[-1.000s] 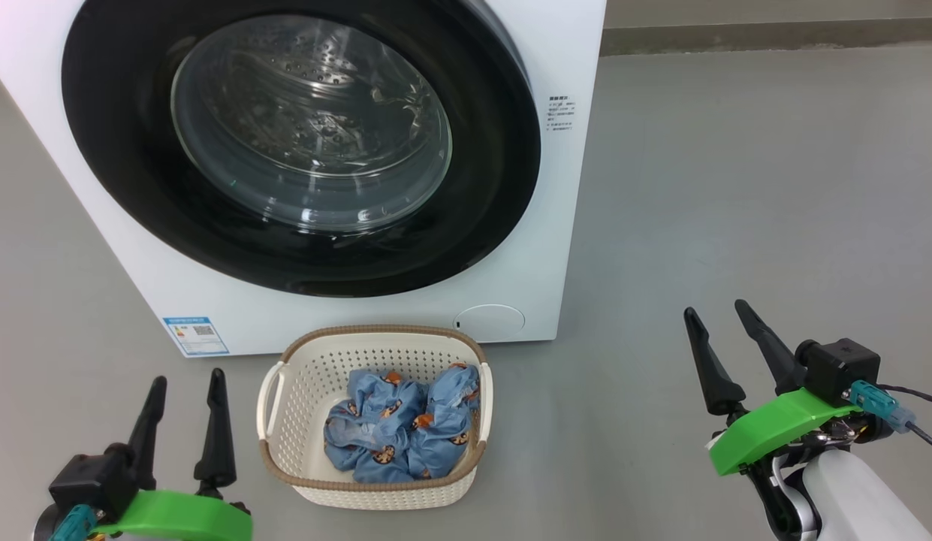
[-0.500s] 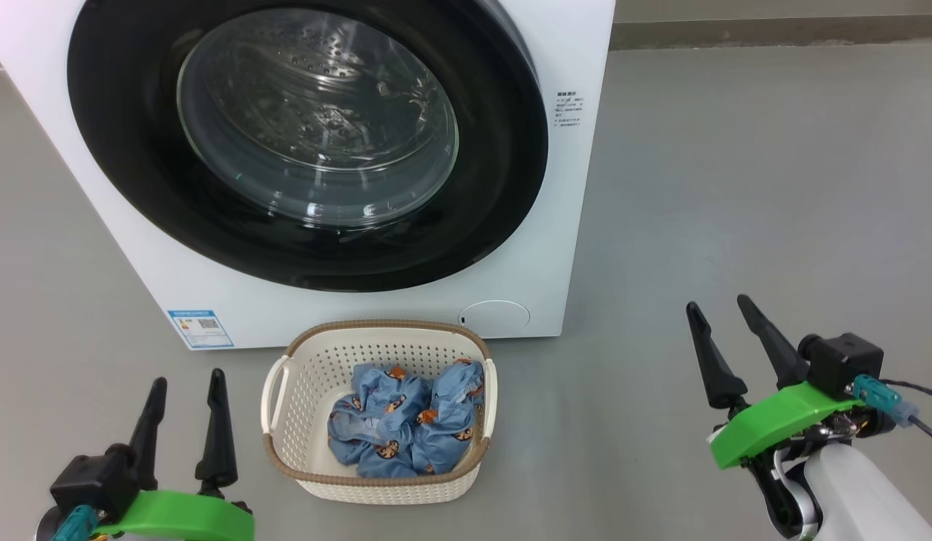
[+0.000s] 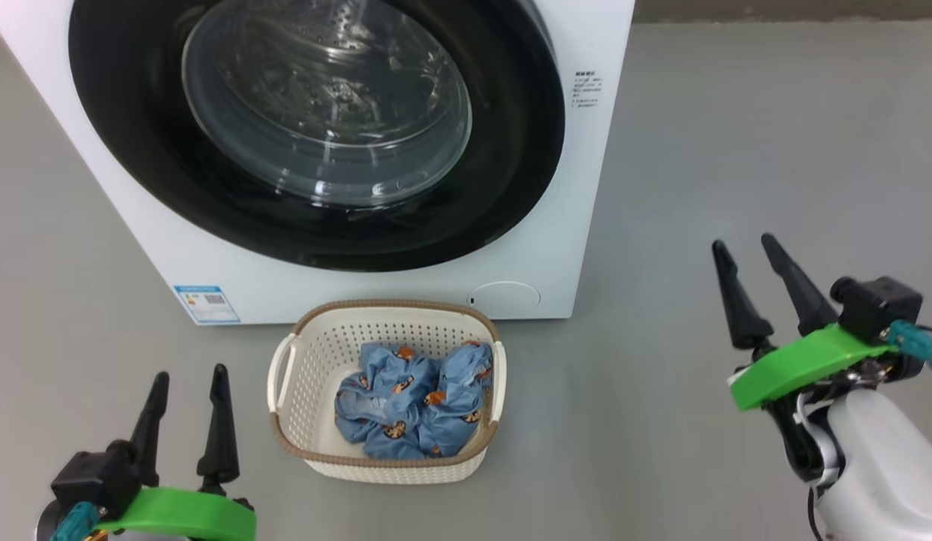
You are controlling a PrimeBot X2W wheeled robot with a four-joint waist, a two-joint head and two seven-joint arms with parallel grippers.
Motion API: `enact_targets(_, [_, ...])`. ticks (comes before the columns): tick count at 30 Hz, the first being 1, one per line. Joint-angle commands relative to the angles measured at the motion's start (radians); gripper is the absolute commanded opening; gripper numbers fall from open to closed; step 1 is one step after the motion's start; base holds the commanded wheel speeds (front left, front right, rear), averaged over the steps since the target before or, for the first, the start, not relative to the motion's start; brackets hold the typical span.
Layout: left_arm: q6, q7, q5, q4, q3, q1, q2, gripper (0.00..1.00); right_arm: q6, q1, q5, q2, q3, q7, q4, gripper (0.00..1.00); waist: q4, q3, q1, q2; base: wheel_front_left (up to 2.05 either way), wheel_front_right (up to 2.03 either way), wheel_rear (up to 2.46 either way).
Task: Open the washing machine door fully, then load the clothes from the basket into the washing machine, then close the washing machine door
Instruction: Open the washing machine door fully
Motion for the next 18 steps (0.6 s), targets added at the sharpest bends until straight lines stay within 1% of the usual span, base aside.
enact_targets(1, [-0.003, -0.006, 0.008, -0.036, 0.032, -0.057, 0.018, 1.00, 0.006, -0.046, 0.020, -0.018, 0.005, -0.012, -0.027, 0.16, 0.014, 0.025, -0.0001, -0.0001, 0.00, 0.00, 0.00])
enact_targets(2, [-0.003, -0.006, 0.009, -0.040, 0.032, -0.059, 0.016, 1.00, 0.006, -0.057, 0.026, -0.026, 0.000, -0.012, -0.026, 0.00, 0.018, 0.035, -0.0001, -0.0001, 0.00, 0.00, 0.00])
enact_targets(4, [-0.006, -0.006, 0.010, -0.047, 0.032, -0.068, 0.013, 1.00, 0.006, -0.082, 0.039, -0.037, -0.010, -0.012, -0.022, 0.00, 0.027, 0.057, -0.0001, -0.0001, 0.00, 0.00, 0.00])
enact_targets(9, [-0.015, -0.006, 0.013, -0.055, 0.031, -0.090, 0.008, 1.00, 0.006, -0.152, 0.137, -0.050, -0.033, -0.007, -0.017, 0.00, 0.048, 0.096, -0.0001, -0.0001, 0.00, 0.00, 0.00])
enact_targets(10, [-0.015, -0.006, 0.013, -0.055, 0.031, -0.090, 0.008, 1.00, 0.006, -0.152, 0.137, -0.050, -0.033, -0.007, -0.017, 0.00, 0.048, 0.096, -0.0001, -0.0001, 0.00, 0.00, 0.00])
enact_targets(14, [-0.020, -0.006, 0.019, -0.061, 0.030, -0.092, 0.002, 1.00, 0.006, -0.206, 0.255, -0.069, -0.041, 0.029, -0.009, 0.00, 0.061, 0.111, -0.0001, -0.0001, 0.00, 0.00, 0.00])
enact_targets(18, [-0.025, -0.006, 0.023, -0.077, 0.030, -0.100, -0.002, 1.00, 0.006, -0.282, 0.404, -0.091, -0.045, 0.105, -0.011, 0.00, 0.071, 0.142, -0.0001, -0.0001, 0.00, 0.00, 0.00])
